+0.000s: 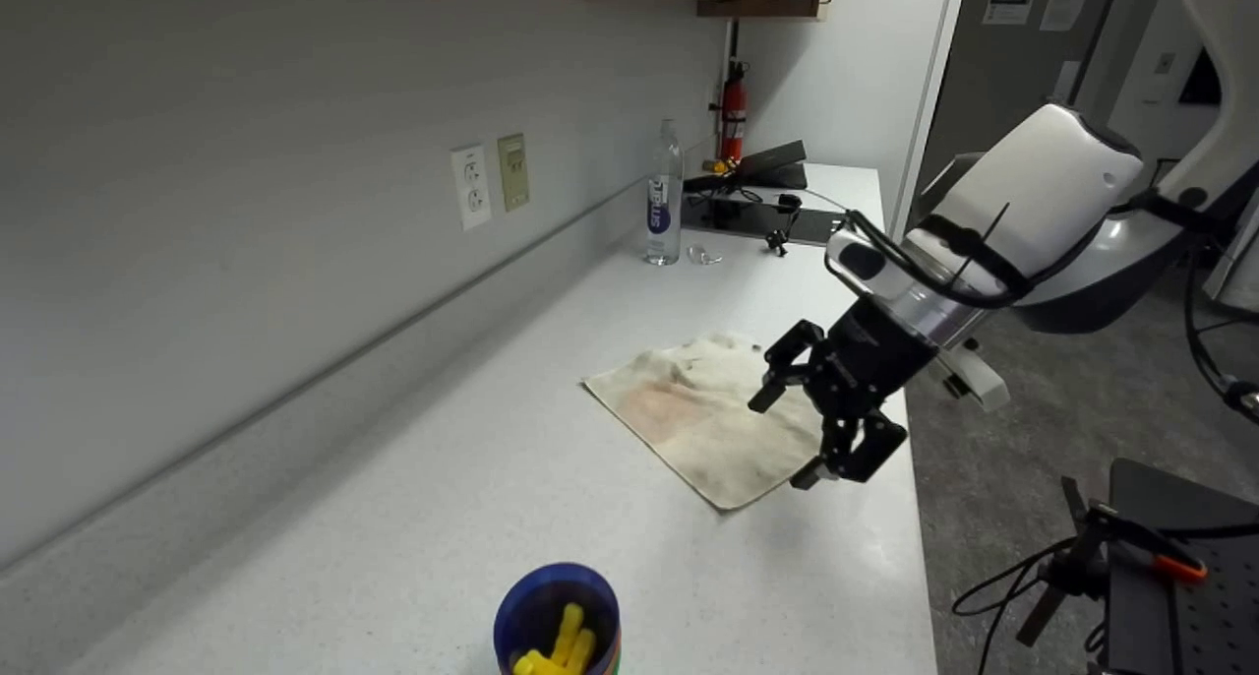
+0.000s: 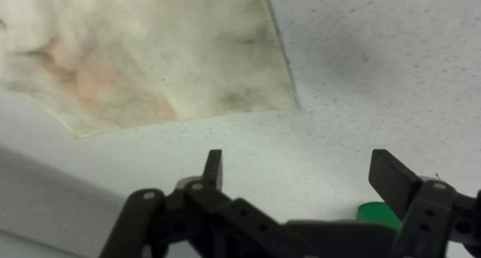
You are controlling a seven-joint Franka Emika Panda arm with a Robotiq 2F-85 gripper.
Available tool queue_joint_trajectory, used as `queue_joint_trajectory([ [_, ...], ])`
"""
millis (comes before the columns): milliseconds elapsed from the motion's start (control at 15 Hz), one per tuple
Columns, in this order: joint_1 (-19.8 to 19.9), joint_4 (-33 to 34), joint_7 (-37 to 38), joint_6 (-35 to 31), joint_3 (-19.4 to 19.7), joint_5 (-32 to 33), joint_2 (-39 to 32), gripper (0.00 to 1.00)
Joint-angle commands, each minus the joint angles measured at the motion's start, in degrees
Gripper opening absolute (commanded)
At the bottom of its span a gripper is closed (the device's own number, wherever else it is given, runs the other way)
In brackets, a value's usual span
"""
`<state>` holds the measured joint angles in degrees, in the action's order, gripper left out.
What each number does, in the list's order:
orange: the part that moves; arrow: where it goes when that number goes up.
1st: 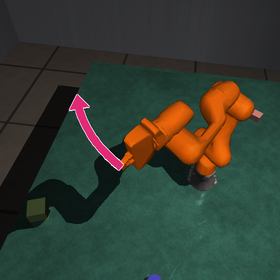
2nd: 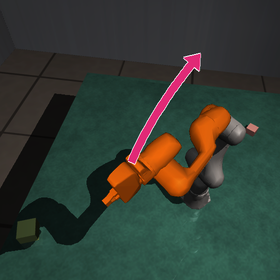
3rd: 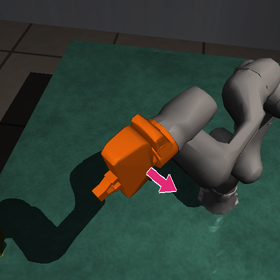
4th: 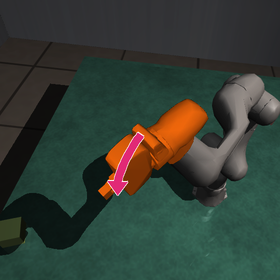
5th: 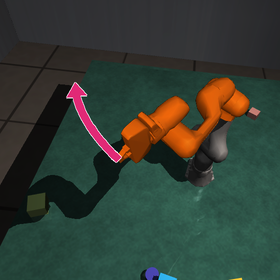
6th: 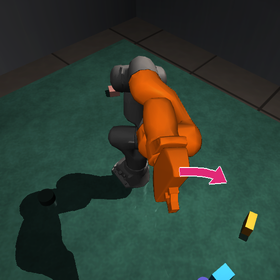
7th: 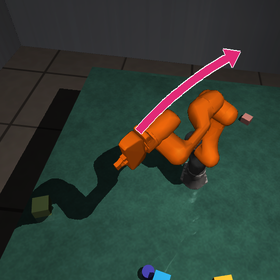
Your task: Unfold the white towel
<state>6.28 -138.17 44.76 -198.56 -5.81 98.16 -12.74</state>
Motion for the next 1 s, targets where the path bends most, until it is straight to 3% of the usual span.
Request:
queue_joint_trajectory([
  [0,-3.86,-0.25,14.84,0.0,2.89,9.74,2.74,0.97],
  [133,-6.54,0.73,20.22,2.99,5.04,14.98,4.36,0.98],
  [200,-3.5,0.35,14.41,0.84,2.6,10.59,1.26,1.0],
  [933,-3.87,0.42,15.36,0.99,2.83,11.25,1.15,1.0],
])
